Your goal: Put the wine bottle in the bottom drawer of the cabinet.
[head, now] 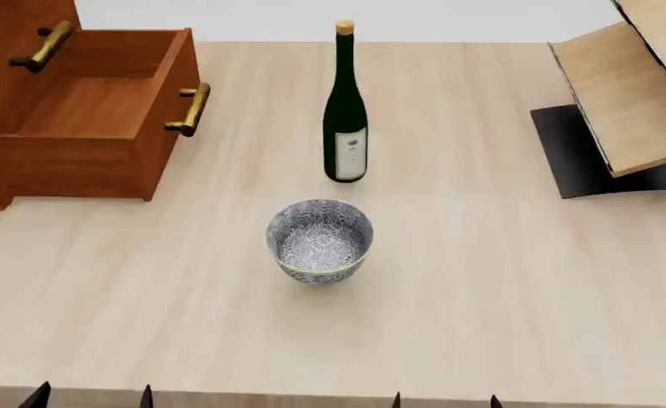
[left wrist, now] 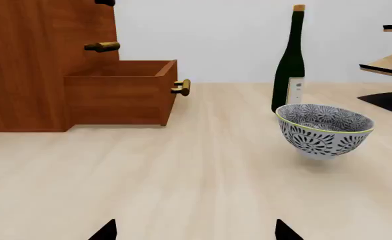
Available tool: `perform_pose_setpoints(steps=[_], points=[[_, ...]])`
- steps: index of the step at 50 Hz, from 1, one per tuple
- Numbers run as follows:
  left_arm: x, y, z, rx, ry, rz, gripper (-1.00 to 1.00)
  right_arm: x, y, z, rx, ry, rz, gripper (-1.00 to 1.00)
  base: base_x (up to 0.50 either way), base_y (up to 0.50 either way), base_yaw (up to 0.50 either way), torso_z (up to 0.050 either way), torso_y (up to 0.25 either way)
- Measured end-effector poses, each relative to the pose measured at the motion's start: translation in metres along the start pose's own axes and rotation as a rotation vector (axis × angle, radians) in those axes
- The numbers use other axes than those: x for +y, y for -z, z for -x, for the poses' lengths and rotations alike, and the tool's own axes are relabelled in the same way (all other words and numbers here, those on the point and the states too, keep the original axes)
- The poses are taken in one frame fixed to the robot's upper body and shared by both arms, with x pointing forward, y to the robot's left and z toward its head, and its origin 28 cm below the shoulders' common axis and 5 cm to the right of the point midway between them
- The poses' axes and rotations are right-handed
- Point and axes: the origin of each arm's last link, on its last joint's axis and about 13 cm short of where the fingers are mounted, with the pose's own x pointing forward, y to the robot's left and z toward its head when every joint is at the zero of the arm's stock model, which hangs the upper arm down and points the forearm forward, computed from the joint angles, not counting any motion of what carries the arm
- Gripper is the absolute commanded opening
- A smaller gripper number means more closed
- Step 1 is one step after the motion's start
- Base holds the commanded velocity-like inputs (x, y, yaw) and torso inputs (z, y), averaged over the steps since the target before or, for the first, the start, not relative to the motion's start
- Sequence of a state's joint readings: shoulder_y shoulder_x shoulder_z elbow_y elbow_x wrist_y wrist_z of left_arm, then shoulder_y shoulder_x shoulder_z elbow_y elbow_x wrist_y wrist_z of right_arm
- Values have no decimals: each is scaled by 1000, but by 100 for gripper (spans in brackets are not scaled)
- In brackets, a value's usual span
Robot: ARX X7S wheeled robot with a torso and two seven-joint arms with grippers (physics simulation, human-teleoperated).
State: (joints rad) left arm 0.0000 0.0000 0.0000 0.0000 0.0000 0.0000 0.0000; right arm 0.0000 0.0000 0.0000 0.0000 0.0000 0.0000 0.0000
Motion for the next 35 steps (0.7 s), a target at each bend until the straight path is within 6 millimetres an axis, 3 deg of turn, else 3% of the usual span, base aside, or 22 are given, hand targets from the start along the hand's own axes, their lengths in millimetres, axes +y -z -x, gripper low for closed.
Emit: perform_pose_setpoints(steps=[17,35], points=[[1,0,0,-9,-16,2,100,1,1,-1,4,2,6,100,0,0,0,1,0],[0,0,1,-23,-22,-12,100,1,2,-1,0,2,23,100,0,0,0,47,0]])
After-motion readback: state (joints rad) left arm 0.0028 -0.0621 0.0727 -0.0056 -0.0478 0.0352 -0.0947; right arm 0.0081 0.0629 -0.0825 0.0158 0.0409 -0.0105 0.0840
